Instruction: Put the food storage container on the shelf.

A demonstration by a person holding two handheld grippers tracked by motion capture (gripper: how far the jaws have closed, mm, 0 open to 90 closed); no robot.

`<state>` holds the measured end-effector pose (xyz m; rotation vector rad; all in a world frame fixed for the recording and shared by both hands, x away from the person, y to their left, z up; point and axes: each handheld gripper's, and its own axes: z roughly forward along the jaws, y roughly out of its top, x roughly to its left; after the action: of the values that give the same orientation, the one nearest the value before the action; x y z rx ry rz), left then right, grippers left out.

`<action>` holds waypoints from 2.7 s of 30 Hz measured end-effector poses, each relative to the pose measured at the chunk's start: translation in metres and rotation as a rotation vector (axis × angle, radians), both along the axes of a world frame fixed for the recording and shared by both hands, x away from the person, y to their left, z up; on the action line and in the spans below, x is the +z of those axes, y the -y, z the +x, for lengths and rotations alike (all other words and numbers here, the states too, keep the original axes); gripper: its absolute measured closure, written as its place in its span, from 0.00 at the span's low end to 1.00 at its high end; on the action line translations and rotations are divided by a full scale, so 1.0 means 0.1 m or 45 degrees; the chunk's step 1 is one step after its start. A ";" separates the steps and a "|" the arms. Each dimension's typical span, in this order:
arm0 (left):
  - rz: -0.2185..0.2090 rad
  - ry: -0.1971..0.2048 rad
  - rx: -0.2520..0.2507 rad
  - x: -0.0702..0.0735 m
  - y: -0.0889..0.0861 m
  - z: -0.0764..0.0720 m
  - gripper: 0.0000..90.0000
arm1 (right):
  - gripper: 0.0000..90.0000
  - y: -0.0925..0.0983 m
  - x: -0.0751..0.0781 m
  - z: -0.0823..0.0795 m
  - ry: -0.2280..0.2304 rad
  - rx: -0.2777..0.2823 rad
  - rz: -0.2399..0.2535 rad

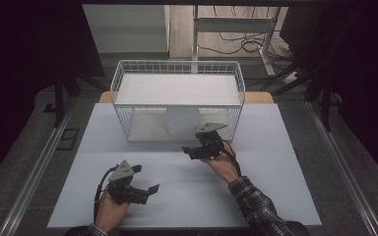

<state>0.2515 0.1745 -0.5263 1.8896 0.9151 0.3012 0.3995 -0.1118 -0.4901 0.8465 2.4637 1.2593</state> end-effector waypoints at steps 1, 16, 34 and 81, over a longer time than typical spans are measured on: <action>0.025 0.007 0.011 0.01 0.00 -0.01 0.01 | 0.17 0.02 0.00 -0.03 0.002 0.002 -0.007; 0.119 0.034 0.036 0.00 0.03 -0.02 0.01 | 0.03 0.21 0.07 -0.22 -0.006 0.025 0.022; 0.060 -0.049 0.011 -0.03 0.00 0.01 0.01 | 0.00 0.46 0.15 -0.52 0.002 0.014 0.050; 0.102 -0.052 0.013 -0.01 -0.08 -0.13 0.02 | 0.00 1.02 0.02 -1.05 -0.007 -0.039 -0.022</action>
<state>0.2386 0.1821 -0.5274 1.9714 0.9525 0.3110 0.2941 -0.2141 -0.4881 0.8806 2.4527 1.2253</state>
